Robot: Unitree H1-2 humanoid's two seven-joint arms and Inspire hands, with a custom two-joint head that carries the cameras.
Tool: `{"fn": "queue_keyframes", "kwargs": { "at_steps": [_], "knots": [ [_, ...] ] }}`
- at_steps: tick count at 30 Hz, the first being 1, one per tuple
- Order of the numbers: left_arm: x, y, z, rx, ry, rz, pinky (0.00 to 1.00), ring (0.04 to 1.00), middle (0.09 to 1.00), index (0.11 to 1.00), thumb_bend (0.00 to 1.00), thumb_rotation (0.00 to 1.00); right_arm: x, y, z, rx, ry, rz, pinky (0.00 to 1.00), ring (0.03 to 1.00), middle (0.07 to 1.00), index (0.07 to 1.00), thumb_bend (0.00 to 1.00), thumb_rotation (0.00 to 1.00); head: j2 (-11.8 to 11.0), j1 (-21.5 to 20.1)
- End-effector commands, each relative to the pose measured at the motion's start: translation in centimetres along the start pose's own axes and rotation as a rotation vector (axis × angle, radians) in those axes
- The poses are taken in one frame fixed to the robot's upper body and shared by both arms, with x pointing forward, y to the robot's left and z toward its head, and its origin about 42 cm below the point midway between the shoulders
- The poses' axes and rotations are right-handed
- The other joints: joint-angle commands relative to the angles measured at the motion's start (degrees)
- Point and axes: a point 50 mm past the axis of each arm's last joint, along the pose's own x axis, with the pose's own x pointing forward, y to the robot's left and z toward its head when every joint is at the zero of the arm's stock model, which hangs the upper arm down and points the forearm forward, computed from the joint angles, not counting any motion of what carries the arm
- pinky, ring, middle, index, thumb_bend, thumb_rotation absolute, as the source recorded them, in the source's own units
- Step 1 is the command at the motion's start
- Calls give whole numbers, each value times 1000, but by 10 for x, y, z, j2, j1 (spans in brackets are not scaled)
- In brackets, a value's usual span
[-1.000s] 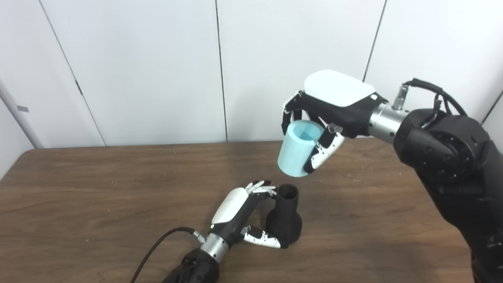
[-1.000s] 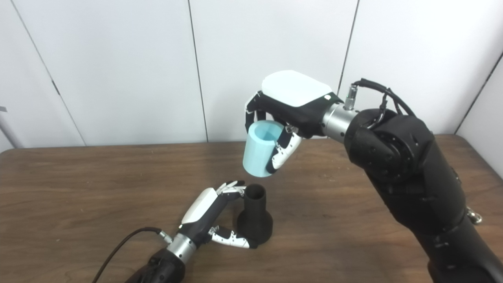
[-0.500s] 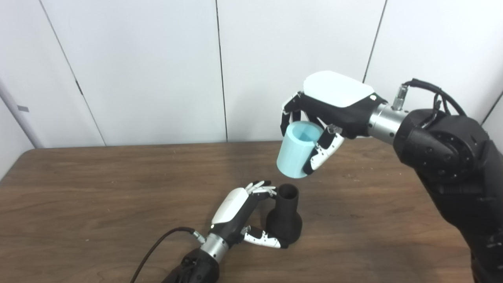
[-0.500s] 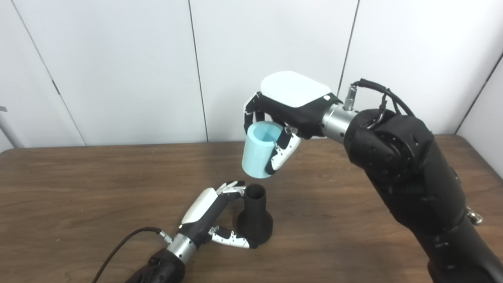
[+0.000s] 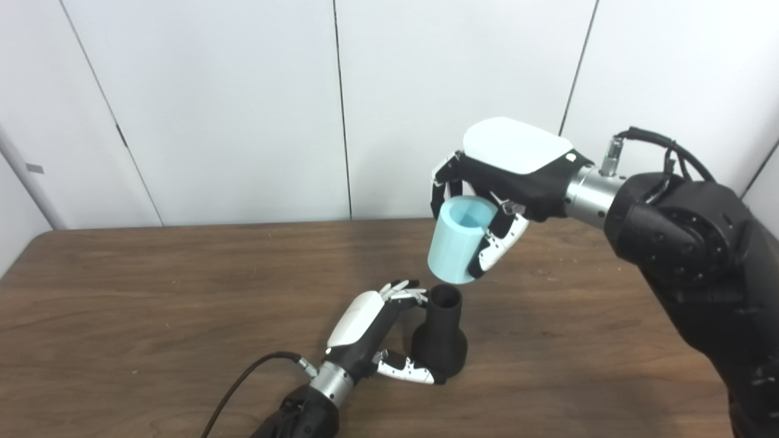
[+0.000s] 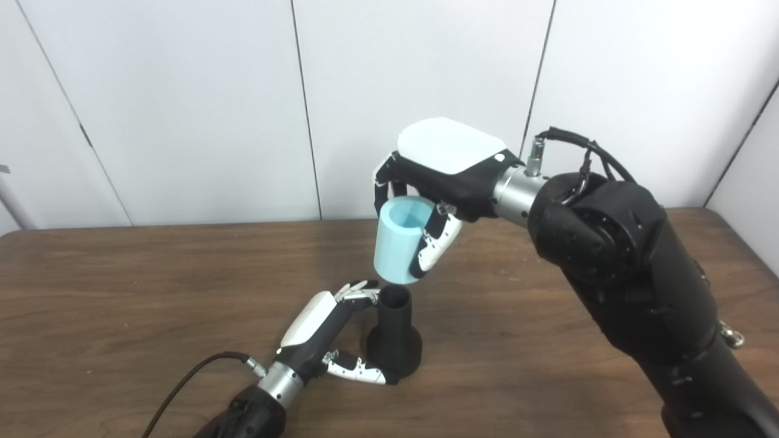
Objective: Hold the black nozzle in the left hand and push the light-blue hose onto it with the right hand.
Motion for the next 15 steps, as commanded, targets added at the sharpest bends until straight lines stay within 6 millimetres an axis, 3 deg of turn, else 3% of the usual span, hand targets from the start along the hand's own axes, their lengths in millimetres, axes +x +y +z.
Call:
{"fn": "queue_keyframes", "kwargs": {
  "at_steps": [1, 5, 7, 9, 15],
  "knots": [
    [-49, -48, -37, -5, 208, -164, 1000, 940, 798, 482, 521, 73, -2, -18, 5, -51, -13, -54, 226, 305, 425, 515, 525, 0, 1, 1],
    [-48, -48, -37, -4, 209, -166, 1000, 940, 798, 482, 521, 73, -1, -13, 5, -51, -20, -41, 218, 301, 425, 515, 525, 0, 1, 1],
    [-49, -48, -37, -3, 210, -168, 1000, 940, 799, 482, 521, 73, 1, -7, 6, -52, -26, -27, 164, 255, 406, 512, 523, 0, 1, 1],
    [-49, -49, -36, -1, 211, -169, 1000, 940, 799, 482, 521, 73, 3, -4, 7, -53, -26, -14, 124, 217, 458, 488, 529, 0, 1, 1],
    [-49, -48, -37, 0, 211, -172, 1000, 940, 801, 482, 521, 73, 9, -2, 8, -59, -21, 10, 108, 205, 472, 482, 531, 0, 1, 1]
  ]
}}
